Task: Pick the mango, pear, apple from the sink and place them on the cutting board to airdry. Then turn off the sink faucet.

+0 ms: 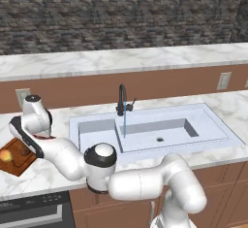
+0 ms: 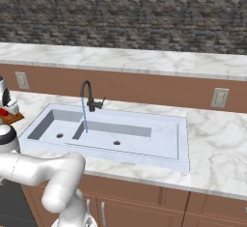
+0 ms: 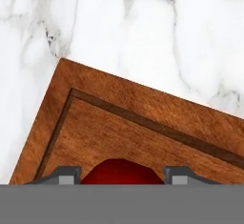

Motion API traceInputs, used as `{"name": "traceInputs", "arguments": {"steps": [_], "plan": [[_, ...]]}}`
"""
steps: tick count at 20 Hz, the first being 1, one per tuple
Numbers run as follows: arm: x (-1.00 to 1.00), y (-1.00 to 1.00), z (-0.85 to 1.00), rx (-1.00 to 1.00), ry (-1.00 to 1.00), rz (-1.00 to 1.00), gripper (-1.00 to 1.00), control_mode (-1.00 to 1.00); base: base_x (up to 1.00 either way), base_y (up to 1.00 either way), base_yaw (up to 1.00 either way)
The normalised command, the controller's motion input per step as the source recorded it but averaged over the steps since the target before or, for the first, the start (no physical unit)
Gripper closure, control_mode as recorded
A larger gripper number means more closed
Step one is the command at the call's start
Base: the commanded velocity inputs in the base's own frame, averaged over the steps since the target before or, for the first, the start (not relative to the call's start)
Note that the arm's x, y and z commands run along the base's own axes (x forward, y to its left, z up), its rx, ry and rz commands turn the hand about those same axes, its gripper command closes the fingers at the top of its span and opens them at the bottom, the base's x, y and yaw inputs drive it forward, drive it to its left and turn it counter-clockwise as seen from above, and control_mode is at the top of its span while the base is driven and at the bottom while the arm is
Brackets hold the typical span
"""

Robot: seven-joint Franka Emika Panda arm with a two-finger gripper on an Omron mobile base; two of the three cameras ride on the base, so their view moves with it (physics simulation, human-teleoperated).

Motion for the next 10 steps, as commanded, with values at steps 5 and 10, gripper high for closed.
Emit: {"name": "traceInputs", "arguments": {"steps": [5,10], "plan": [[0.24,0.2,-0.3,0.0,0.05,-0.04,1.0,-1.0,0.0,0.0,0.0],[0.12,0.22,-0.26,-0.02,0.03,-0.04,-1.0,-1.0,0.0,0.0,0.0]]}}
